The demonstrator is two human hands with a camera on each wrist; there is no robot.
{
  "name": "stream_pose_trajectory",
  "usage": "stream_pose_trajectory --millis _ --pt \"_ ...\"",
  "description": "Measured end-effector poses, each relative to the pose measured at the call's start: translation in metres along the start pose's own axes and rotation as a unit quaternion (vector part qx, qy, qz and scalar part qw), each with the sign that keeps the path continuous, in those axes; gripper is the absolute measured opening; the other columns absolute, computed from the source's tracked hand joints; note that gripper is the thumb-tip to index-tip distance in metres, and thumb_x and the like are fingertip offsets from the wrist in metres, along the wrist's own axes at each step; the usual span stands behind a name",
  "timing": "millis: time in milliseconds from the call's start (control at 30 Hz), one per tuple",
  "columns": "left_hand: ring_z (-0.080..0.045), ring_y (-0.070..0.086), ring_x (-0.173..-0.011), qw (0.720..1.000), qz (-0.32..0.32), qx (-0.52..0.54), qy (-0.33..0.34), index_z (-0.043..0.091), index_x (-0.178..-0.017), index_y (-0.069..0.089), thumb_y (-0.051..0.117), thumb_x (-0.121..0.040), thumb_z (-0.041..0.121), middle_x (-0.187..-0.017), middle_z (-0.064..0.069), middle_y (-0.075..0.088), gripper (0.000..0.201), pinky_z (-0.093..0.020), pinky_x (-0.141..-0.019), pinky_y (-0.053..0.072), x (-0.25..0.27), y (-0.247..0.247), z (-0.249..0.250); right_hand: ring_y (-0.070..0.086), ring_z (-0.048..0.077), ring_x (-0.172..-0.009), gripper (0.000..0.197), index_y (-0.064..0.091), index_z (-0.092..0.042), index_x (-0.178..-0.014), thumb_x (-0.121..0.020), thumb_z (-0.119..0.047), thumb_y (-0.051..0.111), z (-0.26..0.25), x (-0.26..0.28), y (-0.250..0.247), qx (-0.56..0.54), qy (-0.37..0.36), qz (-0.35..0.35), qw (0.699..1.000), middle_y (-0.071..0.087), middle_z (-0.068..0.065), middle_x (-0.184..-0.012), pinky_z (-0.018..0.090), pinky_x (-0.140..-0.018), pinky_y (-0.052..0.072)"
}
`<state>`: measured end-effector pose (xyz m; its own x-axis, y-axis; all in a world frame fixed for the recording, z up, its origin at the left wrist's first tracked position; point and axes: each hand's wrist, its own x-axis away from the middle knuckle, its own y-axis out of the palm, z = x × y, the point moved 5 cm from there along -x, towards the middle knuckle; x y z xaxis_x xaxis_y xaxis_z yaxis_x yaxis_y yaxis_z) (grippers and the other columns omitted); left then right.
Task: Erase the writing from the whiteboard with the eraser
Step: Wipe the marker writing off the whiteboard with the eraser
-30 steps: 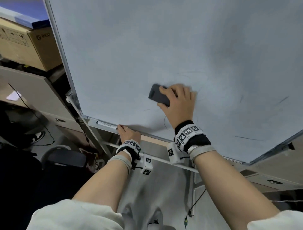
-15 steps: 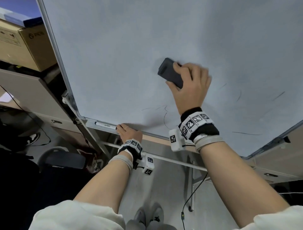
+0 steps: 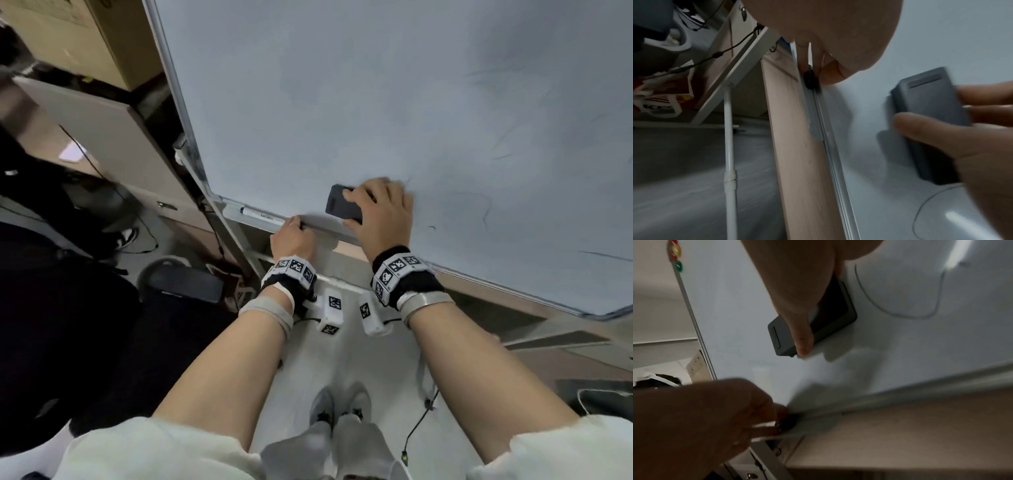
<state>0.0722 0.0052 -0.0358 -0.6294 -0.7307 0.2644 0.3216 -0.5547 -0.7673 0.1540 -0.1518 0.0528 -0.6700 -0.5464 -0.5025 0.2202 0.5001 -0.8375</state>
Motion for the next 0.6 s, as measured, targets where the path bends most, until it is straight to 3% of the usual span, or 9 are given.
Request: stream_pose_trajectory --millis 133,233,367,433,500,600 --pt "-0.031 0.052 -0.128 0.998 -0.022 0.056 -0.003 0.010 -0.140 0.052 0.041 -0.088 0.017 -0.142 -0.009 0.054 0.054 -0.038 -0.113 0.040 0.003 0.004 -0.003 0.048 0.030 -0.099 0.056 0.068 -0.027 -0.103 -0.054 -0.026 0.095 -0.003 0.015 0.015 0.005 0.024 -0.027 0.999 0.061 -0.001 -0.107 0.039 -0.085 0.029" --pt "-0.030 0.048 -0.133 0.998 -0.012 0.058 -0.017 0.008 -0.140 0.051 0.042 -0.090 0.016 -0.144 -0.010 0.052 0.051 -0.037 -0.116 0.035 0.005 0.005 0.002 0.049 0.030 -0.100 0.055 0.067 -0.026 -0.106 -0.058 -0.028 0.093 0.004 0.005 -0.012 0.012 0.034 0.015 0.999 0.061 0.000 -0.110 0.039 -0.081 0.029" --pt "-0.022 0.011 -0.153 0.997 -0.016 0.038 -0.062 0.007 -0.157 0.018 0.038 -0.096 0.022 -0.165 -0.003 0.012 0.066 -0.040 -0.125 0.011 0.019 0.018 0.017 0.047 0.027 -0.102 0.049 0.066 -0.025 -0.110 -0.066 -0.033 0.087 0.019 -0.018 -0.068 0.035 0.049 0.132 0.989 0.063 0.002 -0.113 0.039 -0.080 0.031" --pt "-0.018 0.001 -0.154 0.994 -0.011 0.044 -0.098 0.012 -0.159 0.009 0.037 -0.097 0.024 -0.166 0.004 0.002 0.069 -0.049 -0.123 0.009 0.025 0.025 0.023 0.045 0.025 -0.101 0.047 0.066 -0.025 -0.110 -0.068 -0.033 0.086 0.030 -0.022 -0.086 0.040 0.054 0.171 0.983 0.063 0.002 -0.113 0.038 -0.082 0.032" --pt "-0.017 -0.001 -0.154 0.991 0.004 0.048 -0.122 0.013 -0.159 0.008 0.037 -0.097 0.025 -0.166 0.006 0.001 0.070 -0.056 -0.120 0.011 0.026 0.030 0.028 0.046 0.026 -0.099 0.048 0.066 -0.024 -0.109 -0.067 -0.031 0.087 0.039 -0.016 -0.087 0.048 0.048 0.170 0.983 0.063 0.003 -0.112 0.038 -0.082 0.034" --pt "-0.018 0.000 -0.154 0.988 0.023 0.063 -0.139 0.011 -0.159 0.008 0.036 -0.096 0.024 -0.166 0.006 0.001 0.070 -0.058 -0.120 0.010 0.025 0.037 0.034 0.050 0.029 -0.096 0.050 0.066 -0.023 -0.107 -0.063 -0.031 0.089 0.051 0.007 -0.061 0.045 0.048 0.122 0.990 0.063 0.003 -0.110 0.040 -0.079 0.035"
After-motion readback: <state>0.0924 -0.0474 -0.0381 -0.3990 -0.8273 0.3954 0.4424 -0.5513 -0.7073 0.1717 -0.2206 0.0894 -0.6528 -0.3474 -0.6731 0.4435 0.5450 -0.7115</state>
